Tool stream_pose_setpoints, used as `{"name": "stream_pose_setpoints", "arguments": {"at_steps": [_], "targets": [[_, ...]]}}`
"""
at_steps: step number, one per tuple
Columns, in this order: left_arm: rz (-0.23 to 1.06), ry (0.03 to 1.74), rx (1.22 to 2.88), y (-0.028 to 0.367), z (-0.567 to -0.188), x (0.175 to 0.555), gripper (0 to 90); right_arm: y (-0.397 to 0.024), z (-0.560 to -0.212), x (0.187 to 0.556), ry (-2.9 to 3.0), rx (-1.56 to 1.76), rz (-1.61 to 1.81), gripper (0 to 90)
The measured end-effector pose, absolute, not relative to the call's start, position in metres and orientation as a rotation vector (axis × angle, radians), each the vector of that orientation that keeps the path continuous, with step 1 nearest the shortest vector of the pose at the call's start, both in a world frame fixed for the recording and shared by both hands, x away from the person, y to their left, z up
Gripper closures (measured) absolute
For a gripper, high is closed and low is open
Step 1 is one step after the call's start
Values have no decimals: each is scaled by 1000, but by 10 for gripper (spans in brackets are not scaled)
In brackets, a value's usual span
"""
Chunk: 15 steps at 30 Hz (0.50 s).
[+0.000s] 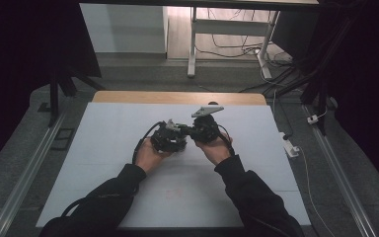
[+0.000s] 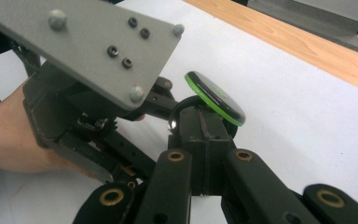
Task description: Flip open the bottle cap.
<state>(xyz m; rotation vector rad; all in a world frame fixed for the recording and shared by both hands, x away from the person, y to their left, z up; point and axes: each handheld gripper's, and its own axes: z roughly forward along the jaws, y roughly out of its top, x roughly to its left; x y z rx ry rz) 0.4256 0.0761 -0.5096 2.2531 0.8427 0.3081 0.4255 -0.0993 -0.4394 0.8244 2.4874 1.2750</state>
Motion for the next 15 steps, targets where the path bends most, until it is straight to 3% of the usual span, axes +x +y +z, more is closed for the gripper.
{"name": "stream_pose_setpoints", "arguments": {"at_steps": [15], "targets": [[307,841,2255,76,-509,426,542,-101,-436,440,2450,869,1298,895]]}}
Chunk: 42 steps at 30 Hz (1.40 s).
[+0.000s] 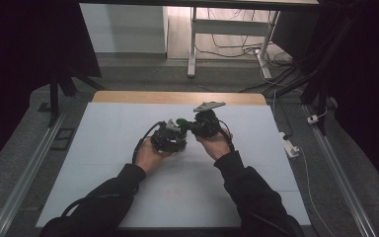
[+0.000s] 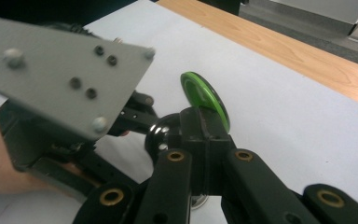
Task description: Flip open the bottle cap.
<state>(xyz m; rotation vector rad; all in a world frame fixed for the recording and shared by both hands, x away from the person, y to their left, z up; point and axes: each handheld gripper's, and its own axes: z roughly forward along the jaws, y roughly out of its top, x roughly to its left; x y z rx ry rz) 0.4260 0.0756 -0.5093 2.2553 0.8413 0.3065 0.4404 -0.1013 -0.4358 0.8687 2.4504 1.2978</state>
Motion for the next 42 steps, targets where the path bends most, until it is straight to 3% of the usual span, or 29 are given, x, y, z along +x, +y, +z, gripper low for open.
{"name": "stream_pose_setpoints", "arguments": {"at_steps": [22,29,34,42], "targets": [[293,837,2275,76,-507,429,537,-106,-439,447,2460,891,1297,891],[279,839,2278,76,-506,429,528,-106,-435,443,2455,884,1304,832],[280,847,2267,78,-502,428,418,-107,-435,440,2461,882,1291,771],[247,846,2258,83,-494,424,287,-110,-435,431,2469,897,1272,596]]}}
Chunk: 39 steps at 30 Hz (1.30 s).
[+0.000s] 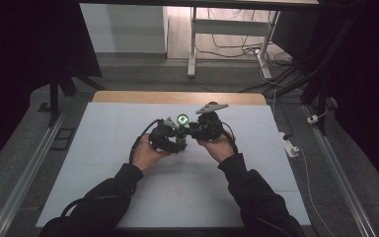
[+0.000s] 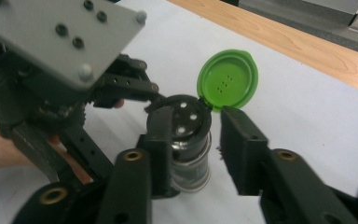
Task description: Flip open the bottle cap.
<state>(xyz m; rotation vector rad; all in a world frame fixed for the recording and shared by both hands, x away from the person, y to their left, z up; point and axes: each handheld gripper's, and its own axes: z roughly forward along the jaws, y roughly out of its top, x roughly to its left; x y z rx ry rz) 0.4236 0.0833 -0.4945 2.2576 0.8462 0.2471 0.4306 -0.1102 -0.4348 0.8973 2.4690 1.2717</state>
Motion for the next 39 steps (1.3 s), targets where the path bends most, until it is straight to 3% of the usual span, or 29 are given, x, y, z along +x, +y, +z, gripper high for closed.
{"name": "stream_pose_setpoints", "arguments": {"at_steps": [8,21,39], "targets": [[227,871,2283,90,-490,415,186,-120,-435,423,2470,954,1286,430],[165,825,2345,100,-479,392,29,-124,-437,406,2510,938,1260,245],[13,815,2210,146,-460,344,0,-134,-438,378,2565,891,1257,84]]}}
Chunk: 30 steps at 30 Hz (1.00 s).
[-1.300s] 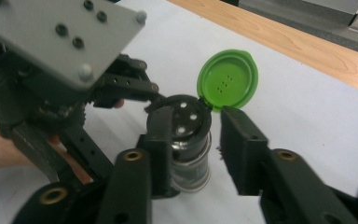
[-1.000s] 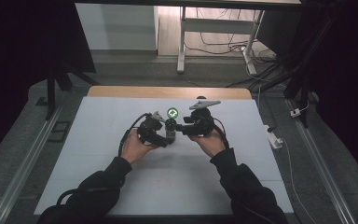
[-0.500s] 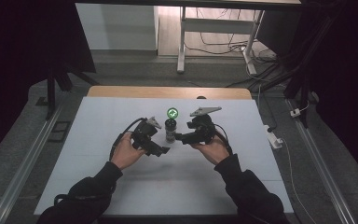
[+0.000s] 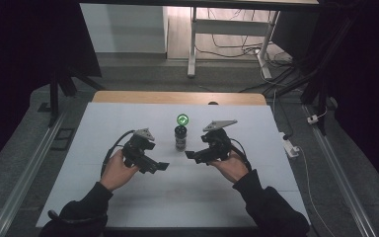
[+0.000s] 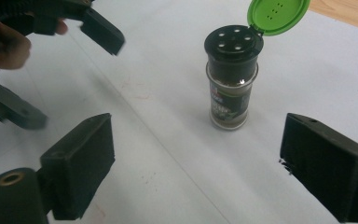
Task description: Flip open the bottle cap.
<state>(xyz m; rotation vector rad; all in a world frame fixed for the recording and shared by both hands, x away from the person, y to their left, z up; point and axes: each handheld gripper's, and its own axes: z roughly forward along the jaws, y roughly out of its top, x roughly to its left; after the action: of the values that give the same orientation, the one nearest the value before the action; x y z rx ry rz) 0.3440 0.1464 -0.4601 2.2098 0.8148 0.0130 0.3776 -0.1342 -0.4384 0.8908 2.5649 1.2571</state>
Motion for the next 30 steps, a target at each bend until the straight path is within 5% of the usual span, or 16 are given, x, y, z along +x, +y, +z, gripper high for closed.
{"name": "stream_pose_setpoints", "arguments": {"at_steps": [30], "targets": [[144,992,2030,243,-457,245,0,-196,-441,318,2535,892,1254,0]]}}
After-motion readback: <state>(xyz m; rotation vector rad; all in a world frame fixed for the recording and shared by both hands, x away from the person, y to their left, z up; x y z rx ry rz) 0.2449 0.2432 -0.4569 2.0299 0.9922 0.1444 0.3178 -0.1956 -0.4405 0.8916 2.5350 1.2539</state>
